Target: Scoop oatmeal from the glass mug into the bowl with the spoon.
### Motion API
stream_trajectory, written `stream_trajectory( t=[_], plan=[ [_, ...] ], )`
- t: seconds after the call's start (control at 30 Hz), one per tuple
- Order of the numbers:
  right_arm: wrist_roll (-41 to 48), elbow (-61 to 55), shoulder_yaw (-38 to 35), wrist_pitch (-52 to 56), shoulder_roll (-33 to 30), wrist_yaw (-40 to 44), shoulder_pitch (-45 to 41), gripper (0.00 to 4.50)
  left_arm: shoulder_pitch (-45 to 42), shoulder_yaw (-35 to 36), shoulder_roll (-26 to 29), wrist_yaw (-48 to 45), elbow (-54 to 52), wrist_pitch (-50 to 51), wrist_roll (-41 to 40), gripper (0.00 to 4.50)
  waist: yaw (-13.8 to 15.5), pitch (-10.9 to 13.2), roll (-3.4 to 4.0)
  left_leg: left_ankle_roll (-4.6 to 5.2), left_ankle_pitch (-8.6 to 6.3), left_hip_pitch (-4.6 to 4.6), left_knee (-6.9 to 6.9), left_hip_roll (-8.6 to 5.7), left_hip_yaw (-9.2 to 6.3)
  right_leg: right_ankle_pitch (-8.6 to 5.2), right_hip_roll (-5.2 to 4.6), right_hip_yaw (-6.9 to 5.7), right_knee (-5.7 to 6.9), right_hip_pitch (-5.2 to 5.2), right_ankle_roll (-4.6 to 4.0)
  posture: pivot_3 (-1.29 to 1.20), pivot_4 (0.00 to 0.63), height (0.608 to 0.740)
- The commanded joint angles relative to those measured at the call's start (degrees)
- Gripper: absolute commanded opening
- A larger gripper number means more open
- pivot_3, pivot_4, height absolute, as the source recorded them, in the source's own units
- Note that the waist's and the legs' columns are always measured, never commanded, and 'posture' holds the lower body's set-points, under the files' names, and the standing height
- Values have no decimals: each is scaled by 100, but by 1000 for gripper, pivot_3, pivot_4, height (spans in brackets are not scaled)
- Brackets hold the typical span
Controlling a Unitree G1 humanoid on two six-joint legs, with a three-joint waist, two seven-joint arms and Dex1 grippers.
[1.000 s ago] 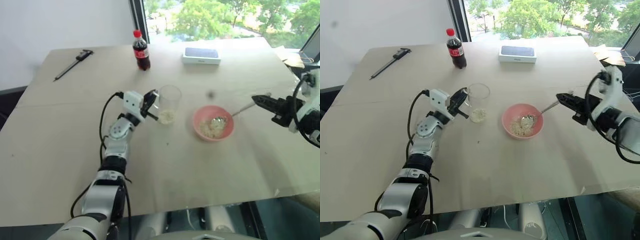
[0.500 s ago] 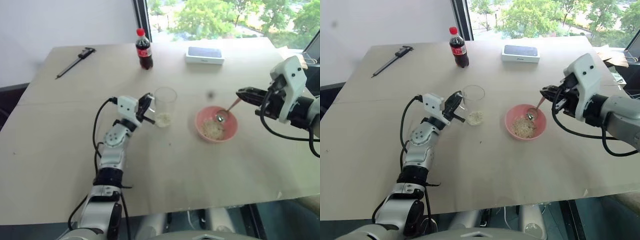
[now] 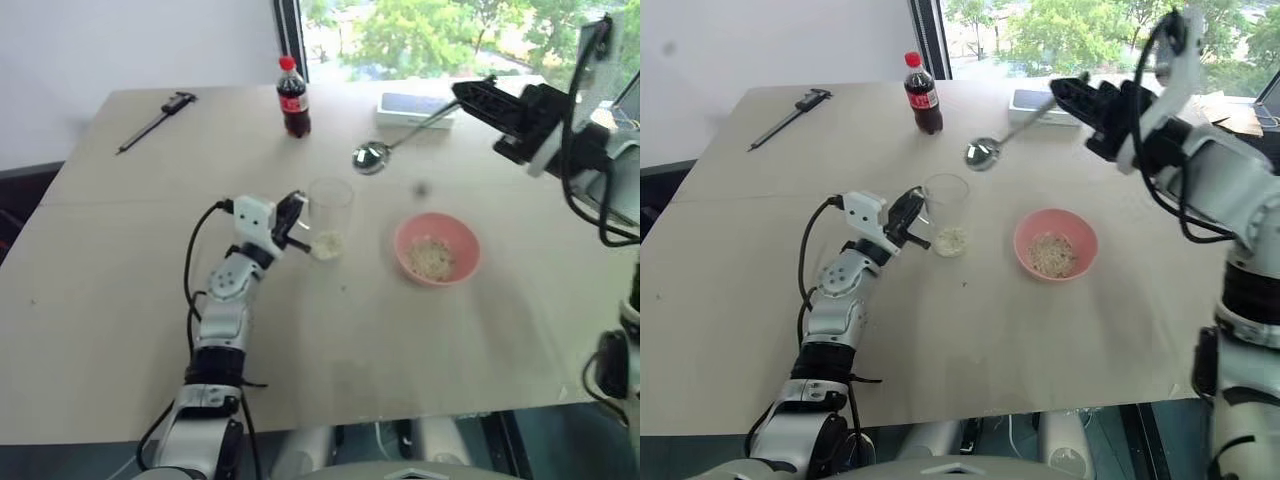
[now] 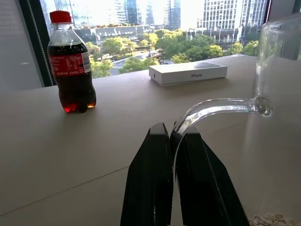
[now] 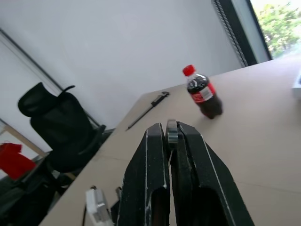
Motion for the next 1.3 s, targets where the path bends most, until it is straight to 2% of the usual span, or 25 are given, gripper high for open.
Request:
stream_trajectory(
  t=[0.03,0.3,0.53,0.57,0.6,0.73,0.83,0.97,1.03,1.17,1.3],
  plan=[
    [-16,85,316,-15,303,-65,-260,0,32,-30,-26,0,-378,-44,-24,12,1,0,0,0,0,0,0,0,0,0,1,0,0,-1,0,0,150,740],
    [-753,369,939,484,533,405,-244,0,63,49,-88,-2,-546,-68,-120,12,-3,0,1,1,0,-4,0,-3,-3,0,7,-5,-3,-2,0,0,150,740],
    [-2252,591,1461,536,938,1100,-384,0,-50,57,-159,0,-292,-256,-77,12,-82,-2,3,1,0,-1,1,-3,-2,1,10,-4,1,-3,0,0,150,740],
    [-2364,584,1454,554,987,1193,-368,726,-66,47,-170,-27,-242,-313,-75,0,-90,-1,3,1,0,-1,1,-3,-2,1,10,-5,1,-3,0,0,150,740],
    [-2446,575,1422,570,1037,1257,-361,1021,-73,44,-170,-49,-205,-359,-71,0,-93,-1,3,1,0,-3,1,-3,-3,1,10,-6,1,-3,0,0,150,740],
    [-2657,614,1056,487,1190,1297,-404,2876,-123,81,-169,-94,7,-496,-89,0,-115,-1,3,1,0,-3,1,-6,-4,1,10,-6,-1,-3,0,0,150,740],
    [-2909,620,820,416,1160,1363,-363,2876,-136,81,-195,-161,141,-612,-124,0,-122,-1,3,0,0,-3,1,-6,-6,1,10,-8,0,-3,0,0,150,740],
    [-3140,540,630,437,1223,1435,-278,2935,-147,90,-219,-245,303,-767,-157,1358,-136,-2,3,1,0,-2,1,-6,-6,1,10,-7,0,-3,1,0,150,740],
    [-3229,500,573,467,1261,1469,-254,2935,-172,103,-223,-239,405,-846,-135,2351,-138,-2,4,0,0,-1,0,-5,-6,1,9,-7,2,-3,0,0,150,740],
    [-3351,466,502,505,1330,1539,-242,2935,-193,111,-204,-228,513,-954,-91,4022,-144,-3,5,0,0,0,1,-5,-5,1,10,-5,4,-3,0,0,150,740],
    [-3388,460,409,524,1349,1646,-249,2935,3,109,-133,-277,290,-942,-120,4022,-144,-3,5,0,0,-1,1,-5,-6,1,10,-5,4,-3,0,0,150,740]
  ],
)
